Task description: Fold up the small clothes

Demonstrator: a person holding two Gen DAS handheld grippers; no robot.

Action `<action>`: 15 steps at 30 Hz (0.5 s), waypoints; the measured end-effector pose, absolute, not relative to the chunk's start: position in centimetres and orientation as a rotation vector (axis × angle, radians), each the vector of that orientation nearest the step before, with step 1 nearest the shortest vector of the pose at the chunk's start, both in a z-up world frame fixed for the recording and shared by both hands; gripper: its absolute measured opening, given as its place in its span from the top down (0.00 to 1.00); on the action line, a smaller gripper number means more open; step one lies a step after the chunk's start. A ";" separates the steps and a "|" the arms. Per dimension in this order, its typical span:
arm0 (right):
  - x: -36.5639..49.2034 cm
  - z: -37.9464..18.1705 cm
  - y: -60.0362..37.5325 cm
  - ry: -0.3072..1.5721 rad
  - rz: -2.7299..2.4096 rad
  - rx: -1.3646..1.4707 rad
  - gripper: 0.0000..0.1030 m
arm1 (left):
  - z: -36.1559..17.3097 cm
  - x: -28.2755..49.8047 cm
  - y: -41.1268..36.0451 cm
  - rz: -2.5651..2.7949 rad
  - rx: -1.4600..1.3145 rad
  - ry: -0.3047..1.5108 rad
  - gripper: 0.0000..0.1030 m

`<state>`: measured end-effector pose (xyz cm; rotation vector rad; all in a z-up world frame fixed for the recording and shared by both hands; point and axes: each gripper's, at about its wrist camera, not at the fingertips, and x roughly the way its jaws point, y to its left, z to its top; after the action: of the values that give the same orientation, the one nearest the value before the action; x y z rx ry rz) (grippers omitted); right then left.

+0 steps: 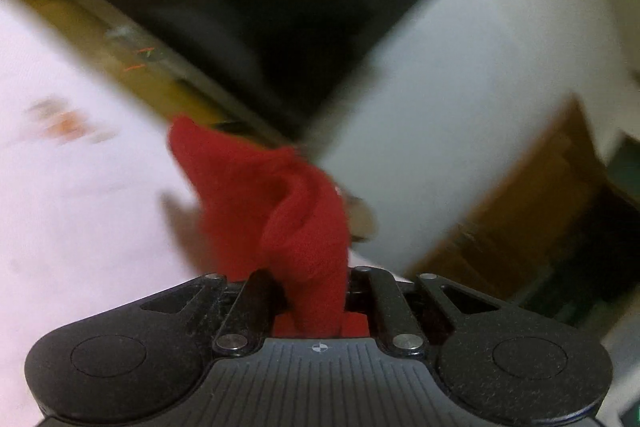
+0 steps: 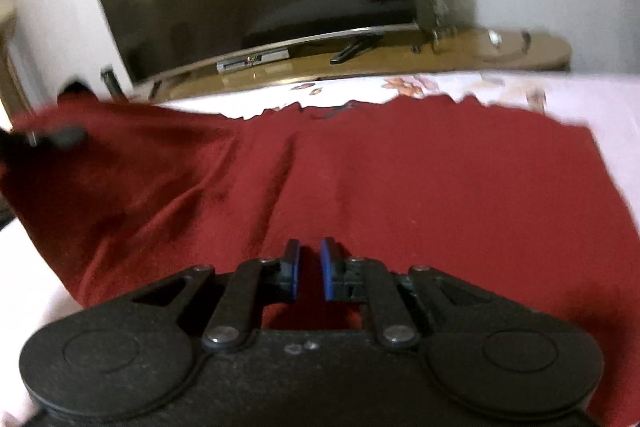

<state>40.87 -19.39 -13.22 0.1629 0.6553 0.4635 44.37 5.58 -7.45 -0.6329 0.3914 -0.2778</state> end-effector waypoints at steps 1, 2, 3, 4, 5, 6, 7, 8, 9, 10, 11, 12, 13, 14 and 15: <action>41.2 -13.3 -20.2 0.671 0.470 0.227 0.93 | -6.4 45.4 3.7 -0.340 -0.600 0.396 0.92; 41.5 -13.5 -21.3 0.689 0.477 0.309 0.95 | -5.7 46.2 1.8 -0.393 -0.566 0.409 0.92; 41.7 -13.8 -22.6 0.704 0.478 0.396 0.99 | -5.4 47.3 -0.5 -0.449 -0.527 0.436 0.92; 41.6 -13.9 -24.1 0.705 0.466 0.473 0.99 | -5.5 48.1 -2.4 -0.487 -0.498 0.465 0.92; 41.0 -14.0 -26.1 0.683 0.432 0.545 0.98 | -5.9 48.9 -4.4 -0.525 -0.471 0.500 0.92; 40.2 -13.9 -28.2 0.653 0.397 0.612 0.89 | -6.9 49.8 -6.7 -0.561 -0.443 0.555 0.92; 39.3 -13.9 -30.4 0.625 0.355 0.665 0.84 | -8.0 50.5 -8.5 -0.584 -0.425 0.594 0.92; 38.0 -13.9 -33.0 0.594 0.307 0.715 0.72 | -9.7 51.3 -10.5 -0.609 -0.408 0.650 0.92; 37.1 -14.1 -35.0 0.577 0.258 0.745 0.62 | -11.3 52.1 -12.1 -0.629 -0.393 0.717 0.91; 36.0 -14.4 -37.5 0.564 0.205 0.789 0.54 | -13.7 52.9 -13.9 -0.636 -0.371 0.801 0.91; 35.2 -14.7 -39.5 0.553 0.197 0.843 0.47 | -15.3 52.9 -14.8 -0.653 -0.363 0.811 0.91; 34.5 -14.9 -41.2 0.553 0.171 0.877 0.32 | -15.8 52.6 -15.0 -0.666 -0.365 0.778 0.90; 33.7 -14.8 -42.6 0.541 0.140 0.885 0.31 | -15.9 52.4 -14.8 -0.663 -0.383 0.772 0.90; 33.0 -14.6 -43.6 0.525 0.130 0.881 0.31 | -15.5 52.4 -14.3 -0.661 -0.413 0.786 0.85; 32.4 -14.4 -44.5 0.515 0.132 0.880 0.31 | -15.1 52.4 -13.9 -0.664 -0.426 0.797 0.73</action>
<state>32.43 -44.49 -14.42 0.8802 0.5147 0.1323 52.37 -13.86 -15.05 -0.4256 0.7969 -0.6643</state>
